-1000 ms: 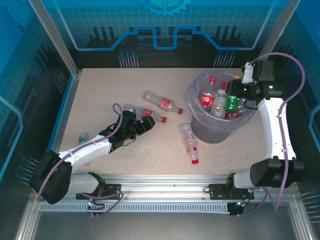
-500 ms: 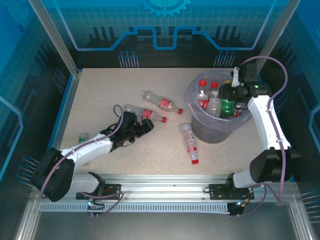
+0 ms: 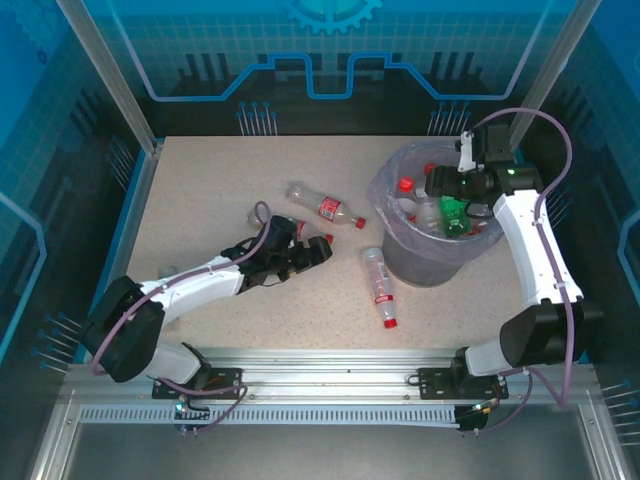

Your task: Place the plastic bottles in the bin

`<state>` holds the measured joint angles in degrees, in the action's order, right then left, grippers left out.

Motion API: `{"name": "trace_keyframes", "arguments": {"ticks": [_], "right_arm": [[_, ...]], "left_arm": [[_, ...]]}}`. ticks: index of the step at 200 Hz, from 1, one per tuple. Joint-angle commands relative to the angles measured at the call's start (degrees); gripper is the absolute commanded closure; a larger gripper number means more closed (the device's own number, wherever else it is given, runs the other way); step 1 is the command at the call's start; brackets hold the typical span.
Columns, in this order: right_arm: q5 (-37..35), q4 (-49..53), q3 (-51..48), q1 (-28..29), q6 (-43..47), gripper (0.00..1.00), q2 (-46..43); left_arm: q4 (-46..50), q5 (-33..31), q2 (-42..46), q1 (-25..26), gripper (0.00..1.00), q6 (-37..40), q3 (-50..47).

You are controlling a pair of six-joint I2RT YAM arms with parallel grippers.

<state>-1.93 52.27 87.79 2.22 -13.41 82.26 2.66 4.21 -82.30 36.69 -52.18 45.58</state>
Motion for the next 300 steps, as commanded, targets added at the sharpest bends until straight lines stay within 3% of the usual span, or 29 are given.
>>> {"name": "trace_keyframes", "arguments": {"ticks": [1,40,99,179,236,300], "right_arm": [[1.40,2.31,3.24,0.51,0.27,0.15,-3.63],[1.90,3.01,5.10,0.46,0.23,0.13,-7.56],[4.96,2.57,5.03,0.33,-0.31,0.12,-10.66],[4.85,1.93,1.52,0.39,-0.76,0.13,-15.47],[4.90,3.01,-1.01,0.38,-0.68,0.14,-19.16],[11.14,2.41,-4.91,0.67,-3.02,0.14,-23.69]], "left_arm": [[-2.01,5.91,-3.54,2.82,0.04,0.34,3.54],[-9.24,13.24,-12.13,8.00,0.02,-3.45,7.22],[-12.14,12.57,-21.66,16.74,0.02,-9.27,10.32],[-12.14,8.00,-29.79,17.02,0.11,-7.54,16.03],[-15.36,7.69,-30.86,16.32,0.34,-9.18,13.64],[-12.93,5.34,-28.08,16.23,0.41,-5.11,13.25]]}}
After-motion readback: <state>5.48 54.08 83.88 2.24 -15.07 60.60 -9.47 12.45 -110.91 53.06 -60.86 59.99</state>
